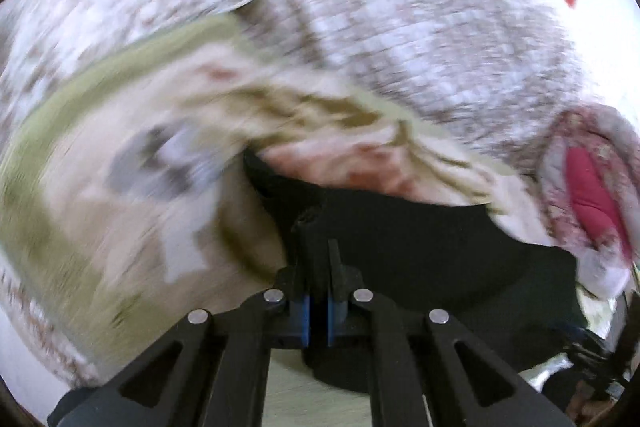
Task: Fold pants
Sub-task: 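Bring both open grippers toward the garment edge for the next grasp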
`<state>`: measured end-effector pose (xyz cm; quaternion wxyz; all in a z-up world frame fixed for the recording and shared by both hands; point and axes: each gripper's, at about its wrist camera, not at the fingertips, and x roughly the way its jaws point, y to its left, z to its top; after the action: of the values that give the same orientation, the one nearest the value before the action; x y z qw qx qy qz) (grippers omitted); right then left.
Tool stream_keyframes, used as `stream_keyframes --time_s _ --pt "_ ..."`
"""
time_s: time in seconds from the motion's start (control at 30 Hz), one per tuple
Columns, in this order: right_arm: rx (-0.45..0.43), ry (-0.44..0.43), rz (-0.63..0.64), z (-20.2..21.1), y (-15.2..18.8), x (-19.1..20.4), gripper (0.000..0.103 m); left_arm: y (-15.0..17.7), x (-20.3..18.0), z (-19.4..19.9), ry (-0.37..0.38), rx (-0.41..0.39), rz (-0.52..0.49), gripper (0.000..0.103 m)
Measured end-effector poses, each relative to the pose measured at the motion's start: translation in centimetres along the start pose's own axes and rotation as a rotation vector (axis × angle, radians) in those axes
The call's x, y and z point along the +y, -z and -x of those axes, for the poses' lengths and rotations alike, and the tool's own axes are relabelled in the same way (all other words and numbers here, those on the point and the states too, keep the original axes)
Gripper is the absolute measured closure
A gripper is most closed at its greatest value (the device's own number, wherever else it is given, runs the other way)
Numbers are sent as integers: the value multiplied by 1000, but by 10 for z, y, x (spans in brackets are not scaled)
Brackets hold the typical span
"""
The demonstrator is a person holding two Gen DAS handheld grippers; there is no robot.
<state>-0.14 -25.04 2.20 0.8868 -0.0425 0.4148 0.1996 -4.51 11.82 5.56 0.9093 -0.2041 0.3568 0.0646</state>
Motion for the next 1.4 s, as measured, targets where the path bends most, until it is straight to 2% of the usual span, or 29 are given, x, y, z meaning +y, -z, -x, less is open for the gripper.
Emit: stream_keyframes --time_s 0.2,0.33,0.43,0.53,0.6,0.67,0.73,0.77,0.83,0.9,1.0,1.13,1.23,1.4 --pt "-30 -2 -52 9 -1 -15 55 -20 -89 -4 198 -4 -167 96" --pt "-42 12 -86 15 1 -30 55 -2 -152 -19 339 55 -277 96" --pt "-44 23 -119 19 4 -43 55 27 -188 -46 420 158 -339 96" --pt "-37 28 -146 19 7 -52 55 57 -206 -74 445 282 -381 96" --pt "-38 26 -157 20 7 -56 55 68 -210 -82 441 331 -387 95" --pt "-42 26 -158 21 7 -56 55 66 -209 -77 480 343 -369 83" --pt "-46 19 -165 21 6 -57 55 60 -206 -62 517 311 -366 68" --pt "-46 10 -171 20 5 -57 55 57 -204 -54 527 284 -364 67" --pt "-45 -15 -179 18 3 -55 55 48 -191 -37 527 230 -343 63" --pt "-43 -59 -181 15 -1 -52 55 41 -173 -28 489 193 -318 62" --pt "-34 -150 -202 8 -7 -48 55 34 -147 -26 367 153 -294 62" --pt "14 -274 -237 -19 -20 -44 55 35 -111 -33 250 169 -238 62" --pt "69 -300 -251 -44 -28 -43 55 38 -96 -36 218 172 -215 62" --pt "85 -370 -256 -69 -49 -38 55 44 -88 -43 206 188 -198 62"
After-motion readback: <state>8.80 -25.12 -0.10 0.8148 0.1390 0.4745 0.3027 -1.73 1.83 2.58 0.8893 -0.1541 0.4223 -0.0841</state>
